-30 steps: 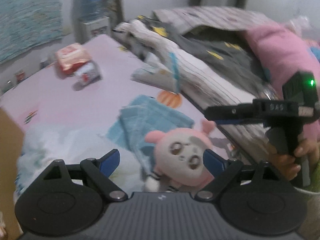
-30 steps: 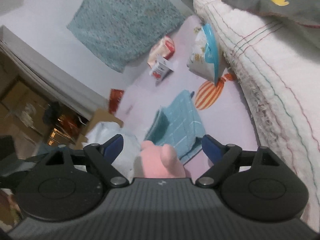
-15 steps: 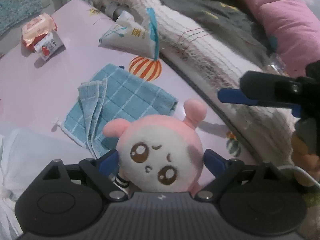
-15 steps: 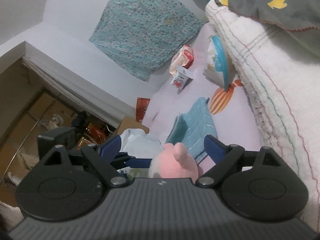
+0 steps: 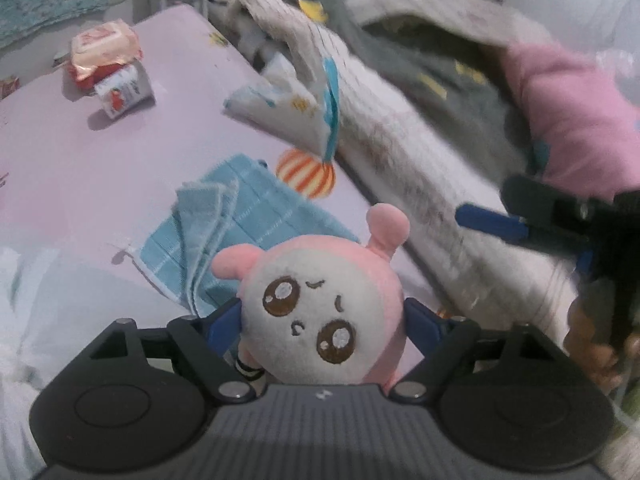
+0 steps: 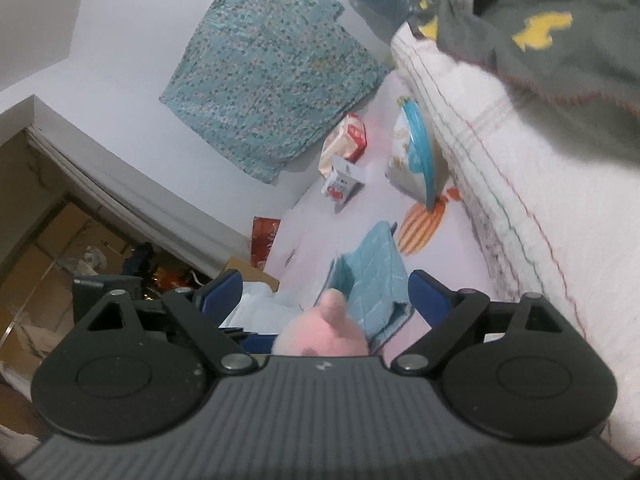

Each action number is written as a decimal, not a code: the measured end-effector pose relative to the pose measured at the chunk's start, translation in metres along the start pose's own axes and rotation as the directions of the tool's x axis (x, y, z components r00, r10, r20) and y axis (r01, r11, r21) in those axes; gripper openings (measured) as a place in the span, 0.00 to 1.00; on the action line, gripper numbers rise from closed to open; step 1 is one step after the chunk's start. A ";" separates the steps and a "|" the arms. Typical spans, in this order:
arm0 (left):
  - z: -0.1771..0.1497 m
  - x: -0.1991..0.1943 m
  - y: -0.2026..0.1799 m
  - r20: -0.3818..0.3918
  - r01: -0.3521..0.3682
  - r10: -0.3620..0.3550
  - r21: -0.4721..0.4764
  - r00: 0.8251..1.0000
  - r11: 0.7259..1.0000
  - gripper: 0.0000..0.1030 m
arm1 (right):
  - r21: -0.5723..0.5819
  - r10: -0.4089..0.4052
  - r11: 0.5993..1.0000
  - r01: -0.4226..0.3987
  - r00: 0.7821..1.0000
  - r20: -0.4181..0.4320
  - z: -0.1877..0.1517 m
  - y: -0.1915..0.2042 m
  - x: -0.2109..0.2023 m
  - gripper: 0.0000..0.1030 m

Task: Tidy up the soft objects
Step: 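Carry the plush toward the box with the left tool while the right tool reaches the white snack bag, then lower the plush into the box and open the left tool while the right tool grasps the snack bag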

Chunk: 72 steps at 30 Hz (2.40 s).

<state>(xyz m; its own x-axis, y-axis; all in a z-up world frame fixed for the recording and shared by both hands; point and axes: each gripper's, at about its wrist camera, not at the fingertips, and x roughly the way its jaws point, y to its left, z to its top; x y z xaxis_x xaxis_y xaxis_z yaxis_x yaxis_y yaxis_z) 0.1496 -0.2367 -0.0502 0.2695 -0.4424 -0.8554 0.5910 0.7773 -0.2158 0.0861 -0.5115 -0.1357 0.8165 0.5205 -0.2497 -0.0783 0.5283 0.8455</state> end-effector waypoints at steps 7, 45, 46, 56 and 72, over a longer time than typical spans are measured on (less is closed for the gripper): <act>0.002 -0.051 0.022 0.143 0.100 -0.082 -0.124 0.986 0.987 0.83 | -0.001 -0.009 1.000 0.009 0.998 0.060 0.012 0.011 -0.013 0.88; -0.084 -0.211 0.267 0.131 -0.276 0.416 -0.568 0.900 0.776 0.84 | -0.766 -0.779 0.396 0.506 0.627 0.012 0.073 0.039 0.275 0.36; -0.087 -0.206 0.271 0.122 -0.273 0.406 -0.564 0.906 0.779 0.84 | -0.760 -0.779 0.400 0.512 0.627 0.012 0.076 0.039 0.272 0.34; -0.083 -0.157 0.305 0.041 -0.211 0.290 -0.591 0.956 0.779 0.85 | -0.589 -0.660 0.594 0.547 0.750 0.030 0.102 0.070 0.211 0.31; -0.090 -0.146 0.319 -0.057 -0.199 0.226 -0.706 0.973 0.679 0.94 | -0.400 -0.264 0.889 0.224 0.964 -0.046 0.077 0.161 0.127 0.31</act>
<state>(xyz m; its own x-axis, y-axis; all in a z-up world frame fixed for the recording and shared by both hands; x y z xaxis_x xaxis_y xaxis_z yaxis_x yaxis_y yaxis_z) 0.2302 0.1162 -0.0372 0.3522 -0.2295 -0.9074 -0.1890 0.9321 -0.3091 0.2210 -0.4119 0.0054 0.7813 0.3928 -0.4850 -0.1149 0.8543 0.5069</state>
